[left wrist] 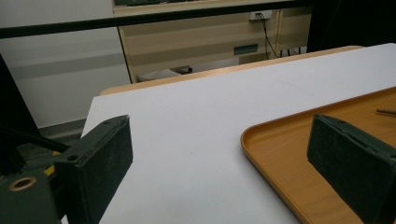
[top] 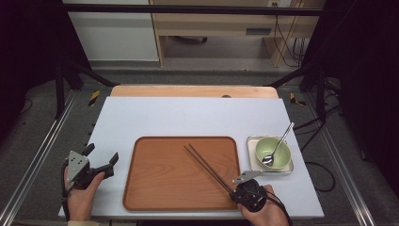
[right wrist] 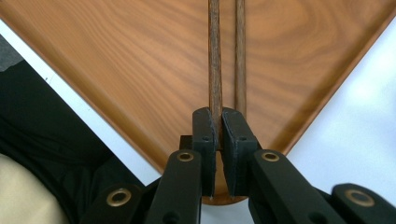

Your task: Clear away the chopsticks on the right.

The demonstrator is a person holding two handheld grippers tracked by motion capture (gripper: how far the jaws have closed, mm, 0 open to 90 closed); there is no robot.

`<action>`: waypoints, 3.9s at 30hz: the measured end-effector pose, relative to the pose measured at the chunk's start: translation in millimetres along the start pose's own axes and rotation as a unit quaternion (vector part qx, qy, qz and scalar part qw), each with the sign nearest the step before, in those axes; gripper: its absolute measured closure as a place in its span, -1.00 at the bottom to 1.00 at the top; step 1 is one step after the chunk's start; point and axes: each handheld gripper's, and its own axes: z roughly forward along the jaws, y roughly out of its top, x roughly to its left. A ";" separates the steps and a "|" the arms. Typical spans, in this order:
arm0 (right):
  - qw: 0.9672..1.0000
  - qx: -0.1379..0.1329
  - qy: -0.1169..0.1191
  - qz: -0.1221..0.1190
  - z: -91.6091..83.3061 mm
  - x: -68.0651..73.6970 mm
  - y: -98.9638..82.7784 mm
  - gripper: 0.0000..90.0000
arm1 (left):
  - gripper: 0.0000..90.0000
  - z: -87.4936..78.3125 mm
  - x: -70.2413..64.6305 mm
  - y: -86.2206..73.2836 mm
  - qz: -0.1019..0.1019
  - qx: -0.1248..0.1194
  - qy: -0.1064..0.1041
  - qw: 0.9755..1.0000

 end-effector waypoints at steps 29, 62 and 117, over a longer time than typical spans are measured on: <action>0.999 0.000 0.023 0.036 7.0 -3.2 0.2 0.76 | -0.85 1.0 -1.1 0.2 0.003 0.002 -0.004 1.000; 0.953 -0.301 -0.023 -0.017 -19.5 -34.4 -18.2 -0.80 | -0.48 51.6 -134.4 47.6 0.077 0.134 -0.197 0.968; 0.953 -0.296 -0.067 -0.019 -15.4 -41.0 -20.6 -0.63 | 1.00 119.9 -194.7 34.7 0.107 0.266 -0.244 0.926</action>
